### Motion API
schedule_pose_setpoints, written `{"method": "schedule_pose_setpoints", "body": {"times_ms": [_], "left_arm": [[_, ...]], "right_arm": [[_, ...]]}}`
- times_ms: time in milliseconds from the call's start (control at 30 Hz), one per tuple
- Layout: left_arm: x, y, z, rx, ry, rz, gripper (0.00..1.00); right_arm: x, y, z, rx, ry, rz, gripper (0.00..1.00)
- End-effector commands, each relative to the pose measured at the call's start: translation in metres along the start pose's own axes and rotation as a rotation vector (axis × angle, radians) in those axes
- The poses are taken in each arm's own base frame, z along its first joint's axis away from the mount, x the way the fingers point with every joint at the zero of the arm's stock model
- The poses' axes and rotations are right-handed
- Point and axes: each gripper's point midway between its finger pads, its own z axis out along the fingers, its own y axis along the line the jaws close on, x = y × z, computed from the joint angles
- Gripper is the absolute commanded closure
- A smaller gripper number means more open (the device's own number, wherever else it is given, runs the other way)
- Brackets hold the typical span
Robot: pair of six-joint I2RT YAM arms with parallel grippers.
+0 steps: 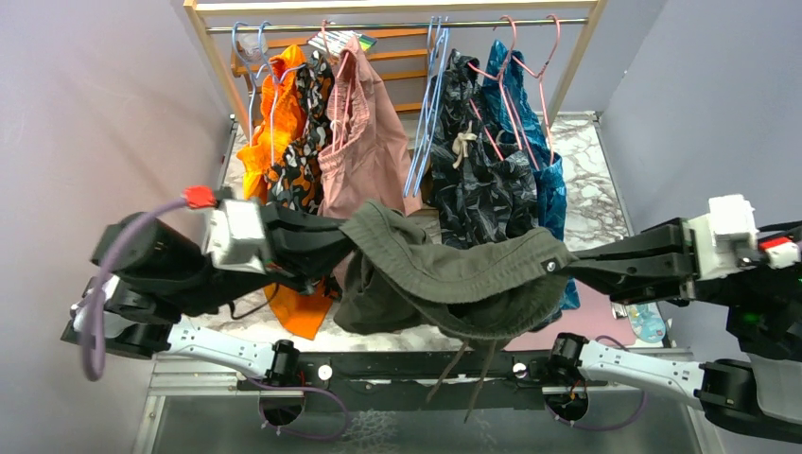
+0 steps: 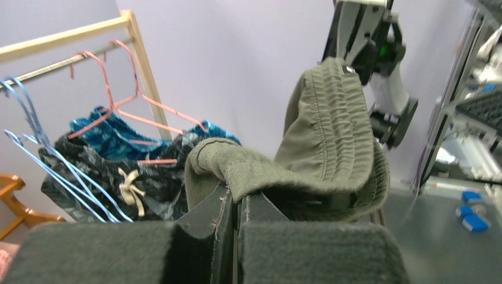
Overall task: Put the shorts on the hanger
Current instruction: Adjust the shorts at the center of the board.
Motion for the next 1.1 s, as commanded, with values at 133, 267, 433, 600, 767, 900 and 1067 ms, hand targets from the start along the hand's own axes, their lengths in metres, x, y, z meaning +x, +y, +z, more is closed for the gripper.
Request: {"method": "schedule_pose_setpoints", "body": {"times_ms": [133, 267, 433, 600, 767, 900, 1067], "left_arm": [[-0.003, 0.013, -0.007, -0.068, -0.077, -0.031, 1.00], [0.040, 0.017, -0.009, -0.139, 0.010, -0.060, 1.00], [0.101, 0.020, -0.017, -0.229, 0.127, -0.100, 1.00], [0.151, 0.014, -0.017, -0.272, 0.248, -0.111, 1.00], [0.192, 0.015, -0.021, -0.347, 0.345, -0.110, 1.00], [0.230, 0.013, -0.024, -0.405, 0.445, -0.098, 1.00], [0.272, 0.011, -0.025, -0.482, 0.566, -0.095, 1.00]], "right_arm": [[0.047, -0.018, 0.011, 0.092, 0.043, 0.043, 0.99], [0.118, -0.039, 0.015, 0.234, 0.158, 0.148, 0.99], [0.173, -0.061, 0.004, 0.414, 0.249, 0.224, 0.99], [0.202, -0.069, -0.005, 0.487, 0.323, 0.235, 0.99], [0.228, -0.081, -0.017, 0.596, 0.427, 0.263, 0.99], [0.247, -0.085, -0.025, 0.677, 0.483, 0.317, 0.99], [0.275, -0.083, -0.028, 0.721, 0.545, 0.389, 0.99]]}}
